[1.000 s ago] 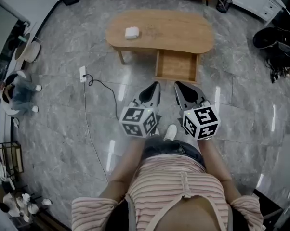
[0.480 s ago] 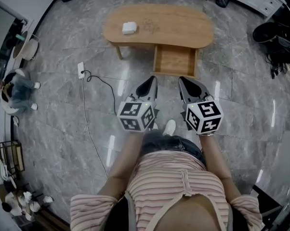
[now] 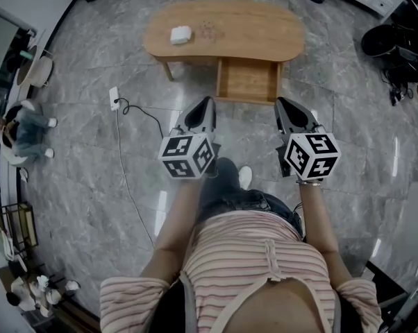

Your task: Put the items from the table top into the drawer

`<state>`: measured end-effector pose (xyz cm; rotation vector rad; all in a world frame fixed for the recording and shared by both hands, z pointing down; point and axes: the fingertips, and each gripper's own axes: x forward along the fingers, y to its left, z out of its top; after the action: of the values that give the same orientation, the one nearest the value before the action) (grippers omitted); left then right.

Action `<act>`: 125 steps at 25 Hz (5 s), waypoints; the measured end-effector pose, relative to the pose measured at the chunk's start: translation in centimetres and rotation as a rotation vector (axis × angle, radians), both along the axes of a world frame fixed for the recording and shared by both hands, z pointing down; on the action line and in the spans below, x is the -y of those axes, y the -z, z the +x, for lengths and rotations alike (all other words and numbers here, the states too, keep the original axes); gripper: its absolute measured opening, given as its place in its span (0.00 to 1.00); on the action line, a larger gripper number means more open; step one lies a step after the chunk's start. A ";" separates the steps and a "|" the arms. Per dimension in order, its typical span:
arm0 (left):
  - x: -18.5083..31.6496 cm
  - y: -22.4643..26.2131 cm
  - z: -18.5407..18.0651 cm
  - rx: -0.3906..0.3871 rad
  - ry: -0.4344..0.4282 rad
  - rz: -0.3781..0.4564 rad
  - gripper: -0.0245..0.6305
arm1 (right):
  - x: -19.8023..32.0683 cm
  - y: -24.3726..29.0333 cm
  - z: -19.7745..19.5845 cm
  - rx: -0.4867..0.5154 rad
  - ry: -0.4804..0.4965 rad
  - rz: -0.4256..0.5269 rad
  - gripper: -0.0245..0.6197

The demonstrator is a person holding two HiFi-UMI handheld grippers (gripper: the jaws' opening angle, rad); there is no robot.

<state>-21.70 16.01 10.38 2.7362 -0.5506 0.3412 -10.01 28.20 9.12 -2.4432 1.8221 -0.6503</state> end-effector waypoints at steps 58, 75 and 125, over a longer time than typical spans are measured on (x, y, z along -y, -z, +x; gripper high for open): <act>26.9 -10.4 18.6 0.100 0.200 -0.186 0.06 | 28.7 -5.5 21.6 -0.018 0.187 -0.213 0.05; 31.7 -19.2 24.6 0.276 0.418 0.007 0.06 | 34.0 -15.0 26.9 0.005 0.580 -0.252 0.05; 43.6 -41.1 31.6 0.381 0.370 -0.099 0.16 | 43.9 -37.4 24.4 0.047 0.679 -0.471 0.05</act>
<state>9.86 -27.57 51.44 2.4134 -1.0866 0.7739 14.41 -15.69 46.48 -1.9269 2.7485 -1.2783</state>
